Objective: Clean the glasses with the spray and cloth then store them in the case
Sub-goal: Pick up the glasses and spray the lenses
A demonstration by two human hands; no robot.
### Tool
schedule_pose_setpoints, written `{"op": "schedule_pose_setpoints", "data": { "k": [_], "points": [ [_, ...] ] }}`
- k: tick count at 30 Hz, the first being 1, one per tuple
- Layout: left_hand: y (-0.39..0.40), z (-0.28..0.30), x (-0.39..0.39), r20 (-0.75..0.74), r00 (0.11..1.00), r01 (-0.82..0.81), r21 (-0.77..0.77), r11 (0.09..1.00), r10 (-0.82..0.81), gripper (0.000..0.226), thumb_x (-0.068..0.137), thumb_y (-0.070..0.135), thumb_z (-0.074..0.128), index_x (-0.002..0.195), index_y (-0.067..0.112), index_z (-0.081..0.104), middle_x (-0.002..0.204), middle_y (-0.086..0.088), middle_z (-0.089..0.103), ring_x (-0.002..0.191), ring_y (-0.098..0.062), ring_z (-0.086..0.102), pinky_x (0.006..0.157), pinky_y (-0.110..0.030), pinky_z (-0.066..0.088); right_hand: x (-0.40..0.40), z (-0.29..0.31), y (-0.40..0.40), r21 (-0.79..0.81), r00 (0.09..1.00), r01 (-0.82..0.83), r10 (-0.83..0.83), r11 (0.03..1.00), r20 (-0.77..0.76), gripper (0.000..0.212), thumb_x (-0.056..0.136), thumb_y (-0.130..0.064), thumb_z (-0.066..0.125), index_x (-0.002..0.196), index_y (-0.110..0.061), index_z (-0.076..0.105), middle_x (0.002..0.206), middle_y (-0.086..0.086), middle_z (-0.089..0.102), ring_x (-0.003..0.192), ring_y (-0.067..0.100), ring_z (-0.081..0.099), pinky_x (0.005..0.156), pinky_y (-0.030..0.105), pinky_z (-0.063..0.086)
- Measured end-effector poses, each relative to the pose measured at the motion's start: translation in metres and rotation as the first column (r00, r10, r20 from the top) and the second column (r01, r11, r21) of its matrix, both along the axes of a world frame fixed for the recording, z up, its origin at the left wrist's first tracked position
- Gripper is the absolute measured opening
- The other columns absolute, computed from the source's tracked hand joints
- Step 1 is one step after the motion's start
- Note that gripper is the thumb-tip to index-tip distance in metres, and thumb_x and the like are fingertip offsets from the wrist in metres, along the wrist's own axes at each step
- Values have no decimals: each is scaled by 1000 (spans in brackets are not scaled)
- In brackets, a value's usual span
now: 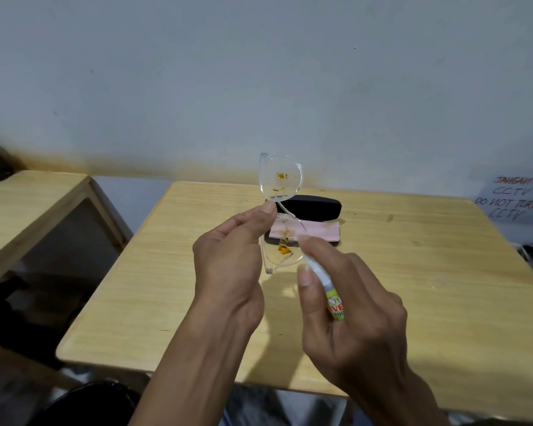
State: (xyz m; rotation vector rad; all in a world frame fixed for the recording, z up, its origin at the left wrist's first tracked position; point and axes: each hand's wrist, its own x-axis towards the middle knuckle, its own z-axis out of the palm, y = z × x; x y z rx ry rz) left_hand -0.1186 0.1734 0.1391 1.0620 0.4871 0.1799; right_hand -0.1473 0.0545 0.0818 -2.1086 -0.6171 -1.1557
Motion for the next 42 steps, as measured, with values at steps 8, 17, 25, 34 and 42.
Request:
{"op": "schedule_pose_setpoints", "data": {
  "k": [8, 17, 25, 34, 42],
  "points": [
    [-5, 2, 0, 12, 1000, 0, 8, 1000, 0, 5, 78, 12, 77, 82, 12, 74, 57, 16, 68, 48, 15, 57, 68, -19, 35, 5, -6, -3, 13, 1000, -7, 7, 1000, 29, 24, 97, -16, 58, 121, -17, 60, 83, 5, 69, 60, 21, 60, 49, 29, 44],
    [6, 1, -2, 54, 996, 68, 66, 995, -72, 4, 80, 18, 73, 84, 17, 74, 71, 16, 73, 61, 13, 62, 73, -22, 33, 7, 8, -21, 819, 629, -62, 660, 570, -411, 16, 94, -28, 63, 109, -33, 64, 67, 4, 56, 33, 15, 33, 38, 17, 29],
    [6, -5, -7, 120, 983, 120, 146, 982, -138, 7, 84, 17, 69, 89, 13, 71, 68, 16, 72, 61, 14, 61, 61, -8, 46, 46, 9, -42, 955, 98, 18, 950, 297, -297, 24, 95, -22, 50, 116, -21, 63, 69, 11, 52, 27, 6, 30, 32, 11, 23],
    [14, -5, -3, 124, 980, 131, 166, 977, -153, 11, 85, 16, 67, 93, 9, 72, 66, 17, 72, 60, 13, 62, 55, -5, 45, 51, 11, -33, 929, 109, -22, 925, 369, -364, 27, 89, -24, 56, 114, -17, 64, 67, 12, 52, 27, 8, 28, 33, 11, 24],
    [18, -9, 0, 92, 983, 149, 131, 980, -162, 15, 82, 18, 68, 94, 10, 72, 70, 17, 72, 61, 15, 62, 74, -22, 36, 49, 14, -24, 912, 199, -29, 896, 409, -396, 12, 92, -23, 58, 98, -21, 68, 65, 10, 53, 29, 10, 27, 34, 11, 25]
  ]
}}
